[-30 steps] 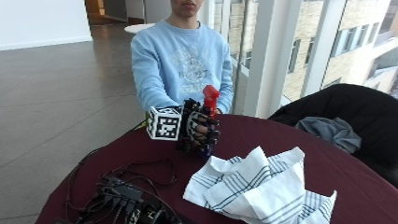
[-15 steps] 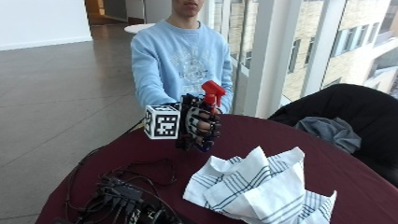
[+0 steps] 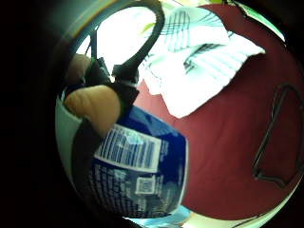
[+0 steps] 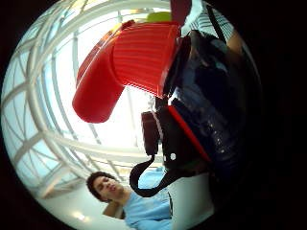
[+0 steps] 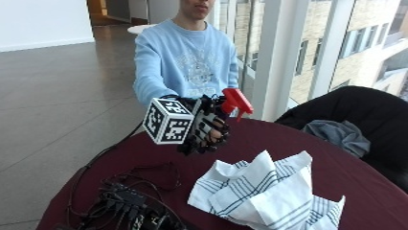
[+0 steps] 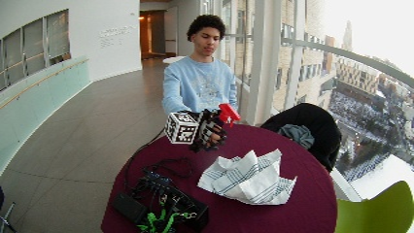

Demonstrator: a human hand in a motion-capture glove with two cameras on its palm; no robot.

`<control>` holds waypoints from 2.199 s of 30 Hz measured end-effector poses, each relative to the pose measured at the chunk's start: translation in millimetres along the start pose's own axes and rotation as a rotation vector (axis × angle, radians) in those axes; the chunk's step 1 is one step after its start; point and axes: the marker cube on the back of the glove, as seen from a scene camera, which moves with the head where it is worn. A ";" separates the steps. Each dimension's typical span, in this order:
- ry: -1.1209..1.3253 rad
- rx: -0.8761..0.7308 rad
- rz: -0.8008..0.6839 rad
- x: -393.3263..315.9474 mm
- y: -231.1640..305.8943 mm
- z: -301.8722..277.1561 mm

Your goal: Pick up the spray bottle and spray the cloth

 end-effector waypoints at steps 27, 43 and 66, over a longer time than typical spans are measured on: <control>0.046 -0.083 0.228 -10.1 -23.9 -11.4; 0.049 -0.066 0.233 -15.0 -25.6 -10.1; 0.065 -0.062 0.250 -13.9 -26.8 -8.4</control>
